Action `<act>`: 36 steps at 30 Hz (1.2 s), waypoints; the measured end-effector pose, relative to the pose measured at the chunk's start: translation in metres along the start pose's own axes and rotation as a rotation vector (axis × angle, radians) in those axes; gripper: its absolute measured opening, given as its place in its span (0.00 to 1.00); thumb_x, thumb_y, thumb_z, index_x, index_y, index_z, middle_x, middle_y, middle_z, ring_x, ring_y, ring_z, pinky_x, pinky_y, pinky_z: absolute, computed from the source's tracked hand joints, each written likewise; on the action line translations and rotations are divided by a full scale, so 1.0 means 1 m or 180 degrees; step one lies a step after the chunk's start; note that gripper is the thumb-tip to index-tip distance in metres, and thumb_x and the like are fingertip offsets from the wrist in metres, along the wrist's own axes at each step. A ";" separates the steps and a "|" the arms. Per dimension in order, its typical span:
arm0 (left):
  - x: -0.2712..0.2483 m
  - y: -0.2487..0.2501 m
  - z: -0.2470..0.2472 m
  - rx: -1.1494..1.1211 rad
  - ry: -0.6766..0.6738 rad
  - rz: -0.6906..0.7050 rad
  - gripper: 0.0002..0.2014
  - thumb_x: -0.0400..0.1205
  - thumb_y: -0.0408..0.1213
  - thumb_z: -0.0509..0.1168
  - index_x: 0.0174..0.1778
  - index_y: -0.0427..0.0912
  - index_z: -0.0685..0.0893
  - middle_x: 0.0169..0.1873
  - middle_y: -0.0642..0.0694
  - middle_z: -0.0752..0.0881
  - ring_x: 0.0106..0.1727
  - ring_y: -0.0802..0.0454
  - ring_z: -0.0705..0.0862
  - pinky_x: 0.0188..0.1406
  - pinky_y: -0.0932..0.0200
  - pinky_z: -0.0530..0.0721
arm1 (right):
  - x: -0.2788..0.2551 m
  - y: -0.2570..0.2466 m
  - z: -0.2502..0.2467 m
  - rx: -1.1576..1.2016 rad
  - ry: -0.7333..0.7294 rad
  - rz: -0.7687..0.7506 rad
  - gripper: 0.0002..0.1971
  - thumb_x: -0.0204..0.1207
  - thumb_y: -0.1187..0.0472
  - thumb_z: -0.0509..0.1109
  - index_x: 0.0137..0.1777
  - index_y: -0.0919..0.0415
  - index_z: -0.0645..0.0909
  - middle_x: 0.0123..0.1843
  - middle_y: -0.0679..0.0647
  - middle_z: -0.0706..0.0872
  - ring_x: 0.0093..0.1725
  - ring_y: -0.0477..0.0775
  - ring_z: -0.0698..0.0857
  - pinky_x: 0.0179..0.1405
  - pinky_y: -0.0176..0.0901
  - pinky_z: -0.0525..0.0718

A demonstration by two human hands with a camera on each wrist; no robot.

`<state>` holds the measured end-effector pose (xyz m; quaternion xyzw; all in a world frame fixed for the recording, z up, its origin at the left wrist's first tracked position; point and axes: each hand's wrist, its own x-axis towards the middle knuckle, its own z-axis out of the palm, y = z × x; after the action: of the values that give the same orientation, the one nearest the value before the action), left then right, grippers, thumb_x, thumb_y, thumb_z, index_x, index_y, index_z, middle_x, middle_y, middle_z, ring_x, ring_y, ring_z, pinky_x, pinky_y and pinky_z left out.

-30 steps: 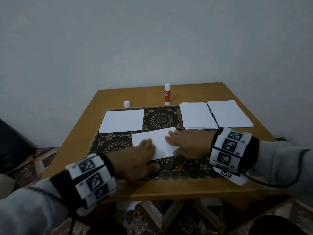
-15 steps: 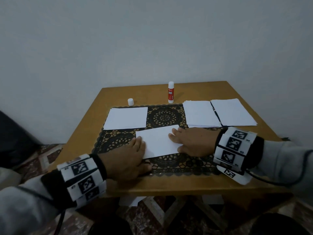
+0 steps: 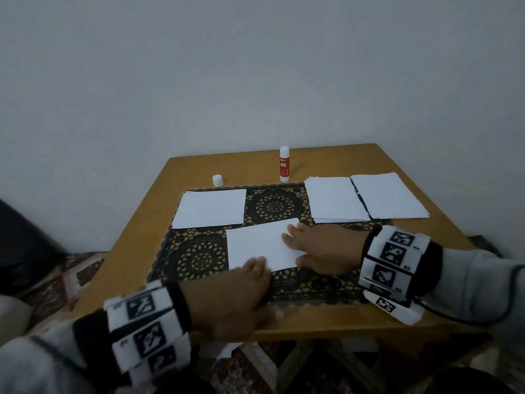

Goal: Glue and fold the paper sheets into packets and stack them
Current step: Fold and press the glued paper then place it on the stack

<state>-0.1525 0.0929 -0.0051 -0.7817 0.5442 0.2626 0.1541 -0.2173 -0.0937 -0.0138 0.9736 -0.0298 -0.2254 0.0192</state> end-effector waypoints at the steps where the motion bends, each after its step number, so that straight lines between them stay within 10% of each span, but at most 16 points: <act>1: 0.006 -0.009 -0.005 -0.0077 0.0104 -0.0136 0.40 0.85 0.61 0.45 0.83 0.37 0.40 0.83 0.39 0.39 0.84 0.45 0.42 0.84 0.49 0.50 | 0.000 -0.001 0.000 0.0055 0.0000 0.0013 0.32 0.88 0.50 0.51 0.86 0.57 0.42 0.87 0.56 0.41 0.86 0.57 0.46 0.83 0.53 0.56; 9: 0.034 -0.024 -0.027 0.0053 0.0574 -0.0417 0.34 0.85 0.55 0.54 0.83 0.39 0.55 0.82 0.40 0.56 0.81 0.45 0.60 0.81 0.49 0.62 | 0.010 -0.021 0.002 0.0469 0.0258 0.0533 0.23 0.82 0.52 0.58 0.75 0.60 0.69 0.73 0.60 0.71 0.71 0.64 0.73 0.62 0.56 0.78; 20: 0.057 -0.050 -0.033 -0.0075 0.1046 -0.0782 0.40 0.71 0.65 0.68 0.74 0.46 0.67 0.66 0.43 0.72 0.66 0.45 0.70 0.64 0.49 0.76 | 0.009 -0.018 0.010 0.0400 0.0672 0.0508 0.19 0.81 0.50 0.60 0.67 0.59 0.75 0.62 0.57 0.79 0.57 0.59 0.81 0.35 0.42 0.67; 29: 0.065 -0.058 -0.038 -0.0552 0.0888 -0.0907 0.37 0.64 0.64 0.75 0.61 0.49 0.69 0.60 0.47 0.77 0.60 0.48 0.72 0.61 0.47 0.77 | -0.003 -0.013 0.007 0.0571 0.0731 0.0446 0.25 0.82 0.51 0.62 0.78 0.56 0.70 0.77 0.55 0.74 0.73 0.58 0.74 0.69 0.50 0.74; 36: 0.052 -0.059 -0.041 -0.2103 0.1800 -0.0462 0.15 0.73 0.36 0.75 0.50 0.46 0.76 0.50 0.47 0.82 0.48 0.51 0.80 0.40 0.62 0.80 | -0.010 -0.010 0.004 0.1262 0.1236 0.0618 0.22 0.78 0.54 0.65 0.70 0.59 0.69 0.59 0.59 0.83 0.56 0.59 0.82 0.55 0.54 0.84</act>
<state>-0.0736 0.0526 -0.0040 -0.8663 0.3955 0.1868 -0.2411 -0.2273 -0.0828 -0.0134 0.9759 -0.1622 -0.0217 -0.1446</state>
